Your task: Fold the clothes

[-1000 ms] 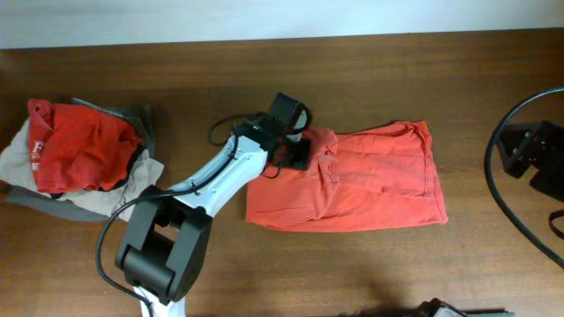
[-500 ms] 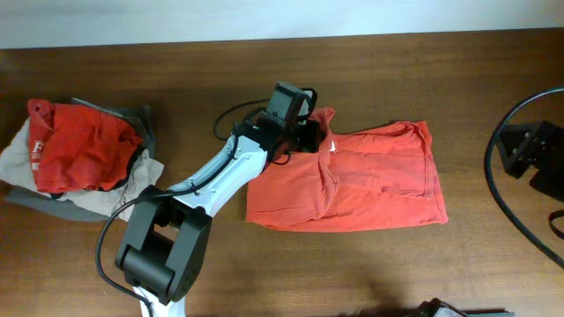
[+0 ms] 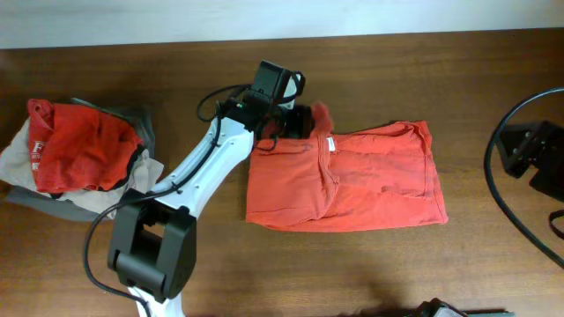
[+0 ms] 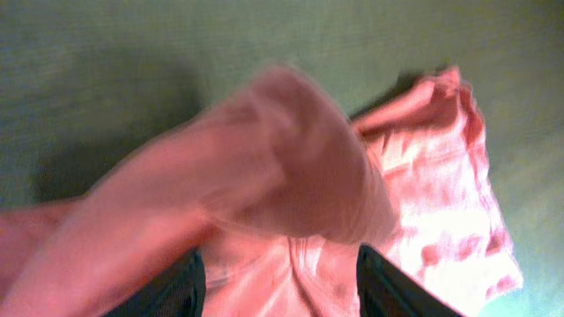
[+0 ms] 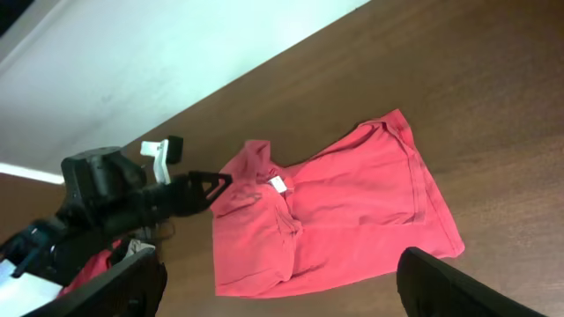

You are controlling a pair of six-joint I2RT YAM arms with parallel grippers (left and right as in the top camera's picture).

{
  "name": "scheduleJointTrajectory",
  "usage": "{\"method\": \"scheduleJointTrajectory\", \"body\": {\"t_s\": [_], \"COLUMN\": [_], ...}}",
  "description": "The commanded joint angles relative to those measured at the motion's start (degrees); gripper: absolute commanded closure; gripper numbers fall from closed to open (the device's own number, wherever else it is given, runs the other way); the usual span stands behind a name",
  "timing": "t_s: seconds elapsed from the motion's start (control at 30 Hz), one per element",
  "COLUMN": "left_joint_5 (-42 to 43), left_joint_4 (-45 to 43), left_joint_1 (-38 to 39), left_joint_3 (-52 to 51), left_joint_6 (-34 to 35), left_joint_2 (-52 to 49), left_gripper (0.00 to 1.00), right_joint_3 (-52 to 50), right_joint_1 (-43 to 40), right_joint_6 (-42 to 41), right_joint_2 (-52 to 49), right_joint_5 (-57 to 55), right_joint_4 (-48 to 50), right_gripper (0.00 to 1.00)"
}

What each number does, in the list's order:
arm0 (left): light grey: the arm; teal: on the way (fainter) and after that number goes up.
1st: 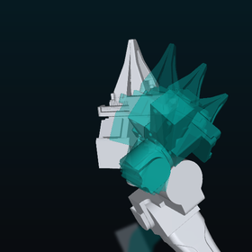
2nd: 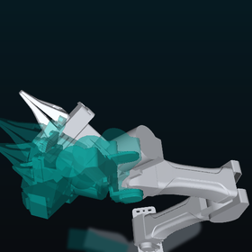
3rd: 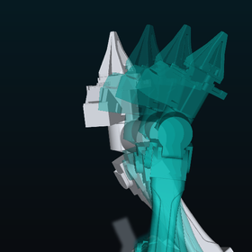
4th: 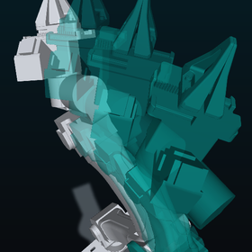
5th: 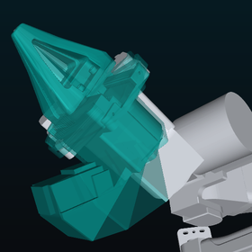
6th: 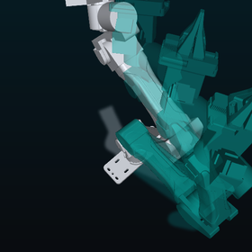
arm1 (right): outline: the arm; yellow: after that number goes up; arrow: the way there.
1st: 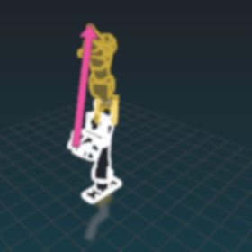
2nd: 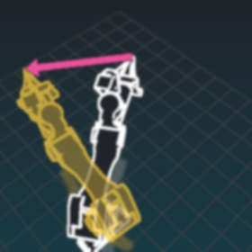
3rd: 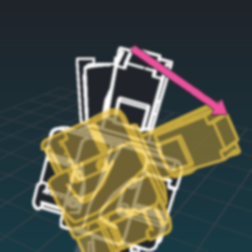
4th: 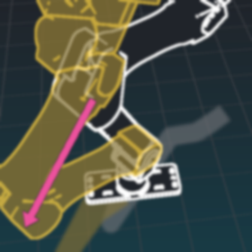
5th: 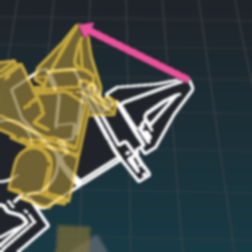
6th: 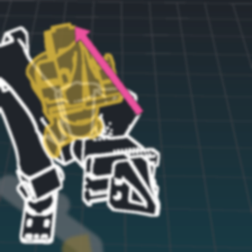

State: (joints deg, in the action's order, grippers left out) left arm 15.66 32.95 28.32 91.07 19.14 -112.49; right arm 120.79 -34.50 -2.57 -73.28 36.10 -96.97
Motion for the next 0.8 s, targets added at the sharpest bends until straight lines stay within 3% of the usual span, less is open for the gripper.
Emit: {"method": "scheduleJointTrajectory", "body": {"t_s": [0.0,0.1,0.2,0.43,0.67,0.77], "left_joint_5": [0.9,0.6,-4.3,-5.1,-8.0,-12.3], "left_joint_4": [3.5,3.5,3.2,-1.8,3.8,6.4], "left_joint_1": [1.4,3.2,5.0,6.3,4.1,3.3], "left_joint_3": [0.9,0.9,0.9,0.9,6.1,10.0], "left_joint_6": [-5.3,-5.9,-7.2,-8.7,-9.9,-11.1], "left_joint_2": [1.1,-0.8,-4.0,-12.3,-7.5,-4.2], "left_gripper": [0.51,0.64,0.67,0.59,0.59,0.41], "right_joint_3": [0.0,0.0,-0.2,-0.4,-0.4,-0.4], "right_joint_1": [0.1,0.1,0.1,0.1,0.1,0.1], "right_joint_6": [0.8,0.8,0.8,0.8,0.9,0.9], "right_joint_2": [0.5,0.4,0.4,0.2,0.2,0.2], "right_joint_5": [0.3,0.3,-0.7,-0.8,-0.8,-0.8], "right_joint_4": [-0.3,-0.3,-0.1,-0.3,-0.3,-0.3], "right_gripper": [0.11,0.11,0.12,0.11,0.11,0.11]}}
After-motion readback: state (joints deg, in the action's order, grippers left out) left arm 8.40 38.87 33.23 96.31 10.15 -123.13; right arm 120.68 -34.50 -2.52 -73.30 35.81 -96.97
